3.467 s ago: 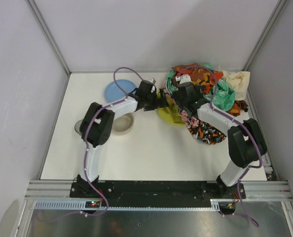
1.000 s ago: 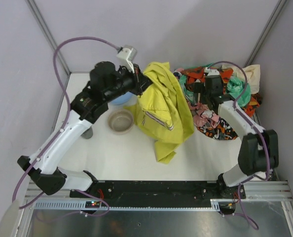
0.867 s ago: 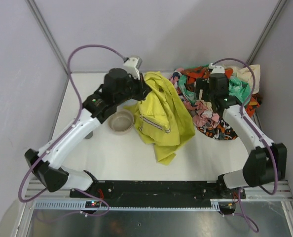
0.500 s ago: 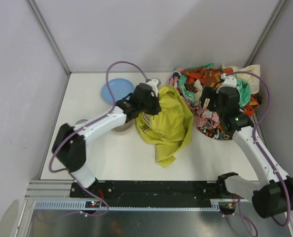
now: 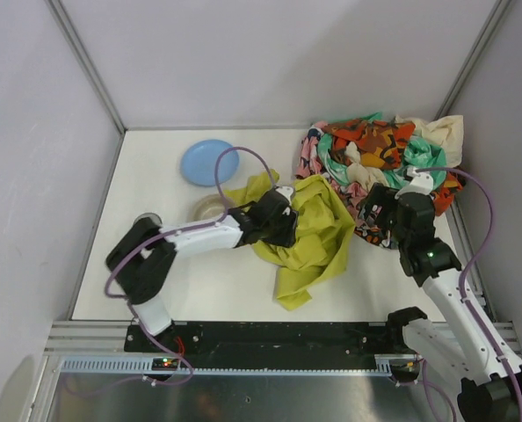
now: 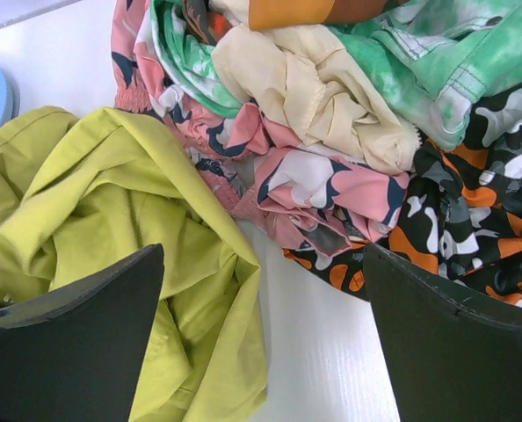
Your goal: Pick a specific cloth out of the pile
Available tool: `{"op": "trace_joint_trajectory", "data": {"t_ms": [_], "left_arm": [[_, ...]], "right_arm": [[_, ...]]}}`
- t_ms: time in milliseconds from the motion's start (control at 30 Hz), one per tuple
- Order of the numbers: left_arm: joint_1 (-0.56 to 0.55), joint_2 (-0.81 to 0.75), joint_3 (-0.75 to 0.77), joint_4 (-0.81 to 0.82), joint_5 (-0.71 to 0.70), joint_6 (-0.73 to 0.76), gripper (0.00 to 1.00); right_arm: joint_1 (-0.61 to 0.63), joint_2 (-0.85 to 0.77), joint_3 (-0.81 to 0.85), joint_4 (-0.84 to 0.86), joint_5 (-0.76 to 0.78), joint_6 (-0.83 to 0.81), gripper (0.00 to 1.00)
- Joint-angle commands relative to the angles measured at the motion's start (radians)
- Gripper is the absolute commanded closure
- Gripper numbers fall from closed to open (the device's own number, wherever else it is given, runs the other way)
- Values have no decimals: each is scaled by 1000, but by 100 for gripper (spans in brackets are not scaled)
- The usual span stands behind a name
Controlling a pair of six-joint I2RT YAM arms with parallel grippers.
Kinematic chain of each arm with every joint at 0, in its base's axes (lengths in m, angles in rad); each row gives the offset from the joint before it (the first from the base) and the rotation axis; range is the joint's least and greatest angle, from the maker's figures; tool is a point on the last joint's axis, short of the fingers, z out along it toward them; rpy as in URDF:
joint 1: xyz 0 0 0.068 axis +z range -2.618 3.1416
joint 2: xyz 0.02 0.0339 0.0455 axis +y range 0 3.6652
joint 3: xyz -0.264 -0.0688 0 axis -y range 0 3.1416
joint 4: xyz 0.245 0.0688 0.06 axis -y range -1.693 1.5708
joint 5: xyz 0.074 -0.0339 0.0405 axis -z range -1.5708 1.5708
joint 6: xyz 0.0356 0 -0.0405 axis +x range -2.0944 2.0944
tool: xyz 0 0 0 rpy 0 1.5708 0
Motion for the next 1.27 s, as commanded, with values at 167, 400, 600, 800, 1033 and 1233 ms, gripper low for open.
{"op": "trace_joint_trajectory", "data": {"t_ms": [167,400,600,800,1033,1233], "left_arm": [[-8,-614,-113,-131,-190,21,1],[58,-842,-171,-227,-542,-32,0],[519,-940,-339,-239,-267,-209,0],[658,-1010,-397,-238,-234,-243,0],[661,-999,-398,-238,-230,-239,0],[661,-1018,-400,-238,-250,-238,0]], "right_arm": [[-7,-104,-9,4,73,3,1],[-8,-177,-29,6,188,-6,1],[-8,-264,-76,26,271,-22,1],[-8,-307,-124,65,287,-35,1],[-10,-303,-137,73,301,-40,1],[-9,-305,-148,88,298,-46,1]]}}
